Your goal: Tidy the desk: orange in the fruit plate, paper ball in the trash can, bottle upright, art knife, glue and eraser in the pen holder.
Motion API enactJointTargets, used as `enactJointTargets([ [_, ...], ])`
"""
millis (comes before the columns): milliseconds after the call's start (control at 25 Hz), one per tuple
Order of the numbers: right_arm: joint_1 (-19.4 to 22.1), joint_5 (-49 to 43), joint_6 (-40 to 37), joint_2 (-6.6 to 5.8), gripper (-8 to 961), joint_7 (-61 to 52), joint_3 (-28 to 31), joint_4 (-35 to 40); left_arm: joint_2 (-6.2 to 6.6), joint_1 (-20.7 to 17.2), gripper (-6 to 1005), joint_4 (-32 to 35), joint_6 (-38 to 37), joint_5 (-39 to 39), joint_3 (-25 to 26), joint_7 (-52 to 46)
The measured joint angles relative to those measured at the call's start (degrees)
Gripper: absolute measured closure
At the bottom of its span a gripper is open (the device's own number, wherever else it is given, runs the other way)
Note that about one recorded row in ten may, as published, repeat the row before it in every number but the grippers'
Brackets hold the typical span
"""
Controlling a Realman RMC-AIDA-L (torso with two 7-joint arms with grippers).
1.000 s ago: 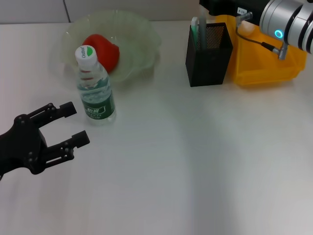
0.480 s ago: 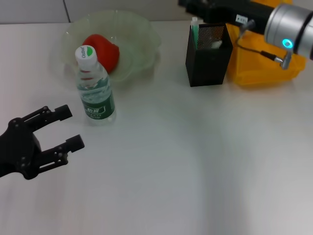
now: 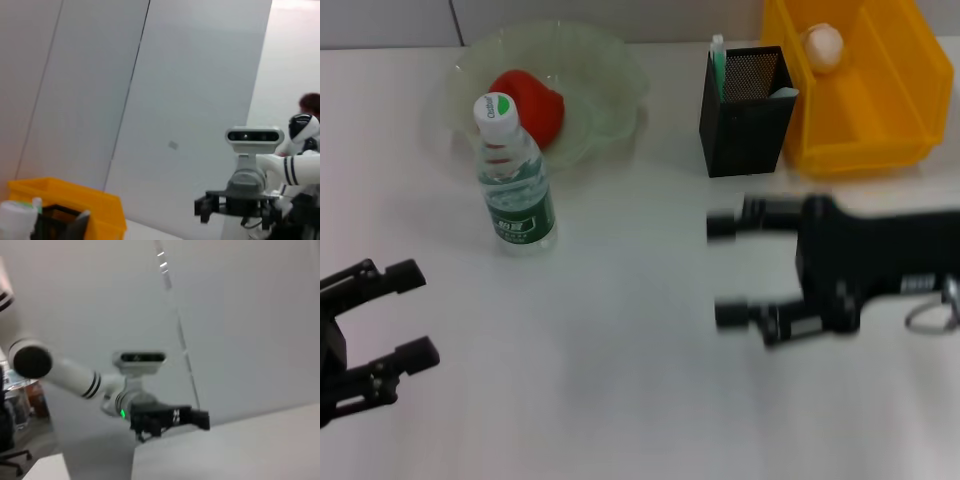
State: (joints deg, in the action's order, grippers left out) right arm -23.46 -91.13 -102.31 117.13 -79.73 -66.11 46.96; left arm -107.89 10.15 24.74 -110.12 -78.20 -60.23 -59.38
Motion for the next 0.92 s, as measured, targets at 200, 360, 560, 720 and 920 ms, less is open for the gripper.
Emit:
enactJointTargets([
  [200, -0.09, -2.84, 0.22, 1.83, 113, 3.49, -0.25, -3.33, 1.13, -0.86, 207, 1.39, -1.87, -3.52, -0.15, -1.46],
  [360, -0.14, -2.91, 0.20, 1.94, 113, 3.87, -0.48, -3.70, 0.99, -0.76, 207, 1.67, -1.84, -3.90, -0.28, -1.46],
  [560, -0.17, -2.71, -0.19, 1.97, 113, 3.87, -0.56, -3.85, 0.64, -0.62, 207, 1.89, -1.46, -4.96, -0.08, -1.35],
  [720, -1.18, -2.69, -0.06, 1.96, 113, 3.92, -0.38, -5.63, 0.50, -0.54, 207, 1.90, -1.46, -4.97, -0.06, -1.16],
  [920, -2.13, -2.82, 0.23, 1.96, 113, 3.93, -0.13, -7.29, 0.45, -0.31, 207, 1.89, -1.46, -4.96, -0.05, -1.10],
])
